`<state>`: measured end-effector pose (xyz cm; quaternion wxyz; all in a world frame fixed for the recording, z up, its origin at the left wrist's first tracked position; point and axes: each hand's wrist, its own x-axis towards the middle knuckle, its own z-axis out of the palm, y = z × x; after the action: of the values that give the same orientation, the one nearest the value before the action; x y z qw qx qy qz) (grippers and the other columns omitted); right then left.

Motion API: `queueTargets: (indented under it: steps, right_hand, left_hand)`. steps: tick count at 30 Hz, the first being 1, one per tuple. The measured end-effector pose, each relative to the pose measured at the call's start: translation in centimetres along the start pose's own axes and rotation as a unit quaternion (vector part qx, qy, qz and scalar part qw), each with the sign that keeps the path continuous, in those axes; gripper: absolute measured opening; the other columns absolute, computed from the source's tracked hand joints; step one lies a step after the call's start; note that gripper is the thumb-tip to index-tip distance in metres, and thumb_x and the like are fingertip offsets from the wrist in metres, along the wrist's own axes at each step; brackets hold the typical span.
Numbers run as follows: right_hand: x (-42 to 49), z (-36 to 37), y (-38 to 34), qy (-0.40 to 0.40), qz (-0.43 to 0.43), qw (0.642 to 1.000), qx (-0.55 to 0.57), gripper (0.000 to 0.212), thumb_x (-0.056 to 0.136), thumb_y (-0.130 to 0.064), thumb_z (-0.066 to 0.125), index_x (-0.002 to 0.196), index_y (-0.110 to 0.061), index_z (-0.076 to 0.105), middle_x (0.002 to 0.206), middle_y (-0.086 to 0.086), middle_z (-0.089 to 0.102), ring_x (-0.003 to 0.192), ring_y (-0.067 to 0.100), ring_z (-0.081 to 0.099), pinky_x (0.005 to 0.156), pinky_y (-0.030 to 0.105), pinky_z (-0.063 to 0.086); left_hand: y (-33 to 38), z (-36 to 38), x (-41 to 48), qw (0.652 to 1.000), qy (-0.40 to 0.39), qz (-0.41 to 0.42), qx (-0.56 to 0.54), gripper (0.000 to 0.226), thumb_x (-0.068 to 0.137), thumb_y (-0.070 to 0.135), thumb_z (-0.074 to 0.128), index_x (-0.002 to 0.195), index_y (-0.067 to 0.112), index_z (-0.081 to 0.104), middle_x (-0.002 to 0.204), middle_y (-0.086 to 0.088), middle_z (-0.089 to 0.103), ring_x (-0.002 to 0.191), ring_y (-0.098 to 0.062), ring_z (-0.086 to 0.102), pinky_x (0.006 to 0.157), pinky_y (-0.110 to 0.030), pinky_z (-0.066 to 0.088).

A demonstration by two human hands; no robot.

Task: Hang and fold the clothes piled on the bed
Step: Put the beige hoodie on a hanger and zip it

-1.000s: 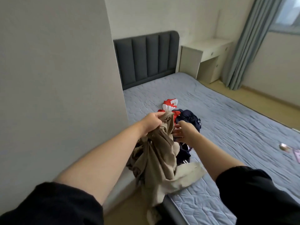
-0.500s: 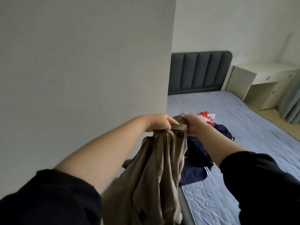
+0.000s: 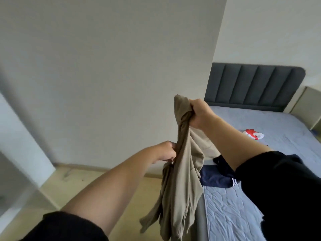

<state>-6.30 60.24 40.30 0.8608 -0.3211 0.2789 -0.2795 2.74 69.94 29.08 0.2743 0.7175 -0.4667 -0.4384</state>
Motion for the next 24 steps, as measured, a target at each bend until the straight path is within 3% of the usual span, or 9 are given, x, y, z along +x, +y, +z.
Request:
queueTargets:
  steps: [3, 5, 7, 9, 11, 14, 17, 21, 24]
  right_hand:
    - [-4.0, 3.1, 2.1, -0.029, -0.049, 0.997, -0.061, 0.033, 0.097, -0.001, 0.025, 0.073, -0.009, 0.046, 0.070, 0.003, 0.042, 0.063, 0.011, 0.042, 0.063, 0.018, 0.034]
    - [-6.0, 4.3, 3.1, -0.035, -0.069, 0.992, -0.095, 0.033, 0.098, -0.002, 0.027, 0.076, -0.007, 0.051, 0.071, 0.005, 0.045, 0.064, 0.013, 0.045, 0.063, 0.021, 0.036]
    - [-7.8, 5.2, 3.9, -0.030, -0.082, 0.991, -0.105, 0.031, 0.098, -0.001, 0.028, 0.080, -0.005, 0.053, 0.073, 0.006, 0.046, 0.064, 0.014, 0.046, 0.064, 0.022, 0.037]
    - [-9.6, 5.8, 4.6, -0.032, -0.082, 0.992, -0.095, 0.030, 0.097, -0.001, 0.028, 0.082, -0.005, 0.055, 0.075, 0.007, 0.049, 0.066, 0.015, 0.048, 0.066, 0.023, 0.039]
    - [-11.3, 6.4, 5.6, -0.029, -0.083, 0.991, -0.100, 0.032, 0.097, -0.001, 0.028, 0.082, -0.005, 0.055, 0.074, 0.007, 0.049, 0.066, 0.016, 0.049, 0.066, 0.024, 0.040]
    - [-14.0, 6.4, 6.9, -0.018, -0.090, 0.990, -0.106, 0.033, 0.097, -0.002, 0.029, 0.080, -0.006, 0.056, 0.071, 0.006, 0.052, 0.062, 0.015, 0.051, 0.061, 0.023, 0.043]
    - [-16.0, 5.4, 8.0, -0.002, -0.096, 0.990, -0.104, 0.033, 0.098, -0.004, 0.030, 0.080, -0.006, 0.058, 0.072, 0.006, 0.055, 0.065, 0.017, 0.054, 0.066, 0.027, 0.046]
    - [-17.7, 2.9, 7.9, 0.033, -0.115, 0.986, -0.114, 0.031, 0.097, -0.004, 0.031, 0.082, -0.007, 0.058, 0.073, 0.007, 0.057, 0.066, 0.019, 0.056, 0.066, 0.030, 0.050]
    - [-18.4, -0.1, 6.5, 0.074, -0.146, 0.978, -0.131, 0.031, 0.094, -0.001, 0.031, 0.084, -0.006, 0.060, 0.074, 0.007, 0.057, 0.066, 0.020, 0.056, 0.066, 0.030, 0.051]
  left_hand:
    - [-1.5, -0.7, -2.9, 0.988, 0.131, 0.024, -0.080, 0.043, 0.079, -0.011, 0.037, 0.076, 0.017, 0.069, 0.080, -0.006, 0.069, 0.081, -0.021, 0.064, 0.080, -0.031, 0.054]
    - [-2.5, -0.8, -4.4, 0.982, 0.173, 0.049, -0.064, 0.029, 0.081, -0.005, 0.049, 0.080, 0.017, 0.067, 0.078, -0.002, 0.066, 0.078, -0.020, 0.062, 0.068, -0.025, 0.051]
    - [-3.7, -0.2, -6.1, 0.985, 0.161, 0.062, -0.008, 0.017, 0.082, 0.008, 0.063, 0.089, 0.023, 0.061, 0.086, 0.005, 0.062, 0.083, -0.017, 0.060, 0.070, -0.021, 0.049]
    - [-4.9, 0.9, -7.6, 0.990, 0.118, 0.071, 0.017, 0.023, 0.079, 0.014, 0.069, 0.093, 0.028, 0.056, 0.090, 0.011, 0.058, 0.090, -0.016, 0.058, 0.074, -0.017, 0.048]
    - [-5.9, 2.3, -9.1, 0.991, 0.110, 0.069, 0.027, 0.021, 0.079, 0.020, 0.064, 0.094, 0.031, 0.055, 0.087, 0.014, 0.057, 0.091, -0.018, 0.059, 0.073, -0.019, 0.047]
    - [-6.8, 3.6, -11.0, 0.985, 0.153, 0.045, 0.063, 0.010, 0.082, 0.030, 0.056, 0.092, 0.031, 0.055, 0.078, 0.018, 0.054, 0.077, -0.013, 0.054, 0.060, -0.017, 0.037]
    - [-7.7, 4.1, -12.3, 0.987, 0.154, 0.004, 0.045, 0.010, 0.084, 0.031, 0.061, 0.093, 0.026, 0.061, 0.074, 0.014, 0.057, 0.067, -0.007, 0.054, 0.054, -0.017, 0.038]
    - [-8.1, 4.2, -14.6, 0.989, 0.140, 0.000, 0.048, 0.014, 0.082, 0.037, 0.066, 0.074, 0.025, 0.065, 0.078, 0.005, 0.066, 0.070, -0.010, 0.061, 0.056, -0.021, 0.041]
    - [-7.9, 4.3, -16.3, 0.992, 0.120, -0.026, 0.022, 0.022, 0.076, 0.045, 0.071, 0.076, 0.023, 0.068, 0.071, 0.001, 0.071, 0.066, -0.017, 0.069, 0.056, -0.025, 0.047]
